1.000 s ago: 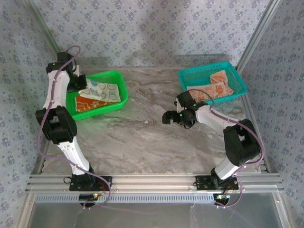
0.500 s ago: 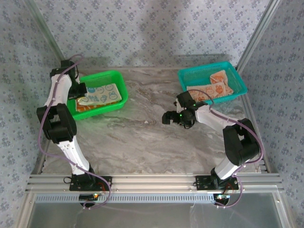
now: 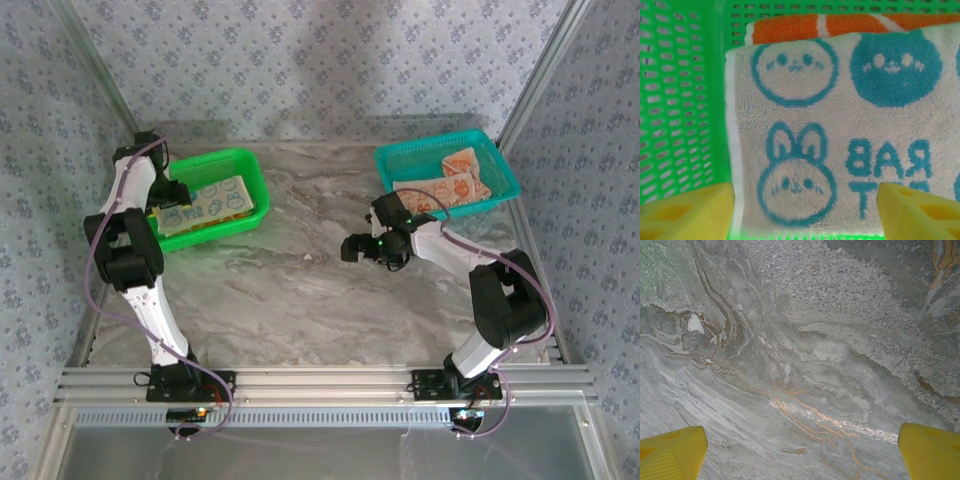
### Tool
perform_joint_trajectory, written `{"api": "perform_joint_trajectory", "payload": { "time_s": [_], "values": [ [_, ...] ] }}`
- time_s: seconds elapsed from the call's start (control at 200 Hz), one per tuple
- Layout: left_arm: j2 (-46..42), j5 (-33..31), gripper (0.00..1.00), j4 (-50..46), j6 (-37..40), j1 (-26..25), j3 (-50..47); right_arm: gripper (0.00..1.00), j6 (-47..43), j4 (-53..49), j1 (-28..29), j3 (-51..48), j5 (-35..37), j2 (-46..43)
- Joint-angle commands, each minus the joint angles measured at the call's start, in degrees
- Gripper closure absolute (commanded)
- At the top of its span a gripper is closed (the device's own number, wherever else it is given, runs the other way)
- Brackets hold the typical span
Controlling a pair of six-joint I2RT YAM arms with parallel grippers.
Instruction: Fold and stack the towels
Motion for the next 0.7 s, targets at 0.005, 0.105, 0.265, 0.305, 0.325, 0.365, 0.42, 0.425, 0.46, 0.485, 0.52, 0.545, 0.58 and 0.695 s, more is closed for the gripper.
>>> {"api": "perform_joint_trajectory", "payload": {
  "time_s": [0.005, 0.105, 0.265, 0.305, 0.325, 0.365, 0.42, 0.425, 0.46, 0.485, 0.52, 0.545, 0.58, 0.695],
  "values": [
    [-1.2, -2.0, 0.16, -2.0, -0.2, 0.3, 3.2, 0.0, 0.2, -1.3, 0.5, 1.9, 0.2, -2.0],
    [-2.6, -3.1, 0.07, -2.6, -1.1, -0.3, 4.6, 0.0, 0.2, -2.3, 0.5, 3.6, 0.6, -2.6],
    [-6.9, -1.6, 0.0, -2.4, -3.3, -3.4, 5.1, 0.0, 0.3, -4.6, -0.3, 6.5, 1.6, -4.4],
    [-8.1, -0.6, 0.0, -1.9, -4.2, -4.2, 4.7, 0.0, 0.1, -4.8, -1.0, 7.5, 1.9, -4.8],
    [-8.8, 0.3, 0.0, -1.6, -4.8, -4.6, 4.5, 0.0, 0.0, -5.0, -1.5, 8.0, 2.1, -4.9],
    [-10.4, 2.1, 0.0, -0.7, -5.9, -5.3, 3.9, 0.0, -0.3, -5.5, -2.4, 9.1, 2.8, -5.2],
    [-12.6, 5.0, 0.0, 1.0, -7.2, -6.5, 2.3, 0.0, -1.1, -6.3, -3.9, 12.0, 3.8, -5.4],
    [-12.9, 5.3, 0.0, 1.2, -7.3, -6.6, 2.1, 0.0, -1.2, -6.3, -4.0, 12.1, 3.9, -5.4],
    [-14.4, 6.5, 0.0, 2.3, -8.0, -7.6, 0.9, 0.0, -1.8, -6.7, -5.3, 13.2, 4.3, -5.4],
    [-15.4, 7.0, 0.0, 3.0, -8.6, -8.2, 0.1, 0.0, -1.9, -6.8, -6.1, 13.9, 4.7, -5.4],
    [-16.8, 7.6, 0.01, 3.7, -9.3, -9.3, -0.9, 0.0, -2.2, -6.9, -7.5, 14.9, 5.4, -5.4],
    [-17.8, 8.1, 0.01, 4.1, -9.6, -9.9, -1.8, 0.0, -2.3, -6.9, -8.6, 15.6, 5.9, -5.4],
    [-19.1, 8.7, 0.0, 4.7, -10.1, -11.0, -2.9, 0.0, -2.5, -6.8, -10.1, 16.5, 6.5, -5.3],
    [-23.7, 9.6, 0.0, 7.5, -12.1, -15.0, -8.2, 0.0, -3.7, -5.5, -14.3, 19.0, 13.4, -4.5]
  ]
}}
